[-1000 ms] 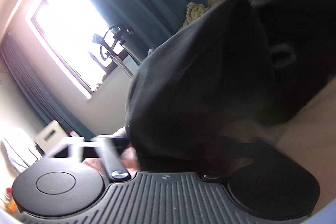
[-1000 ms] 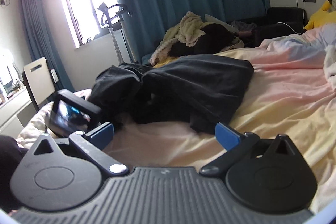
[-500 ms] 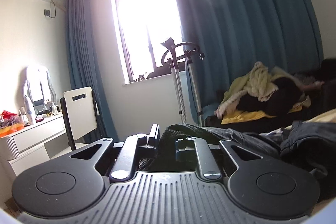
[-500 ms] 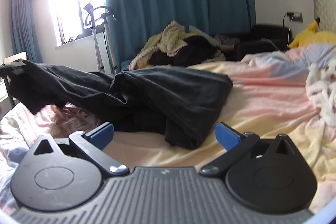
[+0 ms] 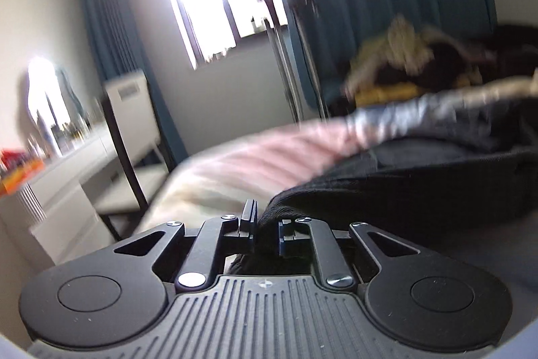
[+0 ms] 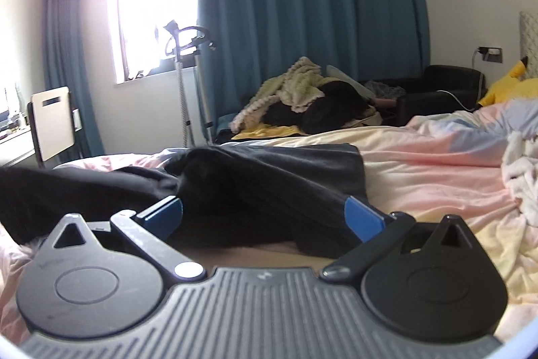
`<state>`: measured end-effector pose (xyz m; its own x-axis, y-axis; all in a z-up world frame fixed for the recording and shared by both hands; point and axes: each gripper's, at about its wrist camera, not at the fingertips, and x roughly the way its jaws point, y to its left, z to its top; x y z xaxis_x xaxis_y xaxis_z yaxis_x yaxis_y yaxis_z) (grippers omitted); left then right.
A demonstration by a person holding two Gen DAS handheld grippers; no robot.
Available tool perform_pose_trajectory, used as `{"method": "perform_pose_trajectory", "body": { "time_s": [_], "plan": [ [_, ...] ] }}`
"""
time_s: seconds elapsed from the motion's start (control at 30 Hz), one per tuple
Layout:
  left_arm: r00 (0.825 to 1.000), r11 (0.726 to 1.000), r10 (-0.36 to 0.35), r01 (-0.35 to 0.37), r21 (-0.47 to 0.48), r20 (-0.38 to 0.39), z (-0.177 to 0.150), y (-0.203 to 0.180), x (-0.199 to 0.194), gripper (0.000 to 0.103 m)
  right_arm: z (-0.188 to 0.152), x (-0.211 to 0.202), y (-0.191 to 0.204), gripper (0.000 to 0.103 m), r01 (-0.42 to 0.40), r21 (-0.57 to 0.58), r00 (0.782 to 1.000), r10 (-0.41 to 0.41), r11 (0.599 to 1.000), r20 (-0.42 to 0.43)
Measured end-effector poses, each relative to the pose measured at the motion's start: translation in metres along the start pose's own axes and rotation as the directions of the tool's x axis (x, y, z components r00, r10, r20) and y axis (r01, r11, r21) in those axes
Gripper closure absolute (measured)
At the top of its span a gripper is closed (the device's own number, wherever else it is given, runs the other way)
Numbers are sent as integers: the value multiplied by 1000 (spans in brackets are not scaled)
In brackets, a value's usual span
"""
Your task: Fold clothes
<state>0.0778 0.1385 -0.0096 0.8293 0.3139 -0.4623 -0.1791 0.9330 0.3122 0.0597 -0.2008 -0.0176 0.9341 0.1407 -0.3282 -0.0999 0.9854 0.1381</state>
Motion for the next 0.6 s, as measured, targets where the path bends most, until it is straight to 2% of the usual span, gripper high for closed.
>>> {"method": "perform_pose_trajectory", "body": {
  "time_s": [0.07, 0.13, 0.17, 0.2, 0.3, 0.4, 0.53, 0.6],
  "plan": [
    [999, 999, -42, 42, -13, -4, 0, 9, -2, 85, 0, 3, 4, 0, -11, -11, 1000, 11, 1000, -7],
    [996, 995, -90, 90, -31, 4, 4, 17, -12, 70, 0, 3, 8, 0, -17, -28, 1000, 17, 999, -9],
    [995, 995, -97, 97, -38, -5, 7, 19, -15, 42, -1, 2, 9, 0, -20, -36, 1000, 19, 999, -8],
    [996, 995, -92, 92, -43, -6, 8, 22, -21, 24, -1, 1, 11, 0, -22, -37, 1000, 22, 999, -9],
    [993, 992, -110, 112, -64, 41, 14, 24, -49, 21, 1, -2, 13, 0, -35, -30, 999, 35, 999, 3],
    [983, 981, -148, 160, -109, 108, 24, 21, -79, 11, 2, -5, 16, 0, -47, -40, 999, 47, 998, 14],
    [963, 962, -193, 223, -156, 188, 45, -5, -102, 10, 2, -10, 20, 0, -78, -49, 997, 79, 996, 23],
    [952, 955, -225, 258, -149, 209, 56, -27, -103, 10, 2, -12, 23, 0, -92, -58, 995, 94, 994, 27]
  ]
}}
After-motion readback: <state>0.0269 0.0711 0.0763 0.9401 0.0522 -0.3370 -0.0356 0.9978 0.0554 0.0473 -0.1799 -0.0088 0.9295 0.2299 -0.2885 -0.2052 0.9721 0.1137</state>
